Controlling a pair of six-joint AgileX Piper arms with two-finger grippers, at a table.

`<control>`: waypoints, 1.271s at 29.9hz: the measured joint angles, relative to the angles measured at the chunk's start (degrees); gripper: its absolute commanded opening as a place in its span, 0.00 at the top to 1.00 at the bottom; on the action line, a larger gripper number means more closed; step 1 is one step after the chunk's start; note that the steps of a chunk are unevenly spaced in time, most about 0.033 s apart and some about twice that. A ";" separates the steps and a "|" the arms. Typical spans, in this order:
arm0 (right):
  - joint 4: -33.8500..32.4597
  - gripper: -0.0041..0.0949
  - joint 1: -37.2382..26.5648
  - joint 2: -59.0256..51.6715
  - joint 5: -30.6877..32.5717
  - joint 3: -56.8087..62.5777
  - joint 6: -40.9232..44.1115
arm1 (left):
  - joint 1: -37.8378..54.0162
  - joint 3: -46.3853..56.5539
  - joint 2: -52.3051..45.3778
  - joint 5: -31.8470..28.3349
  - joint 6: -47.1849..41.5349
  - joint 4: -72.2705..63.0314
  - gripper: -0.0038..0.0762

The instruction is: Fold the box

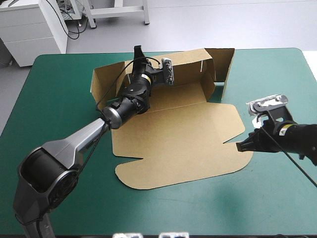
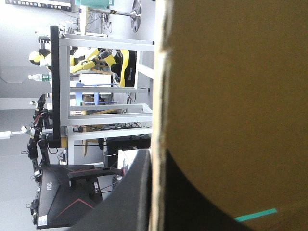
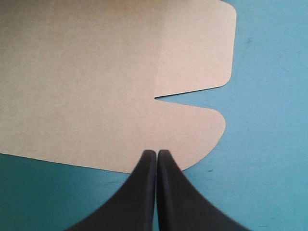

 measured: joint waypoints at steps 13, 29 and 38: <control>-1.11 0.96 0.00 -6.69 1.58 1.01 2.15 | 0.00 -0.05 -6.14 1.92 -3.83 -9.29 0.96; -1.27 0.96 0.00 -6.69 1.29 1.01 4.31 | 0.00 -0.48 -15.22 16.69 46.45 -55.99 0.96; -1.27 0.96 0.00 -6.69 0.62 1.01 4.77 | 0.00 -0.48 -21.03 22.45 52.15 -57.96 0.96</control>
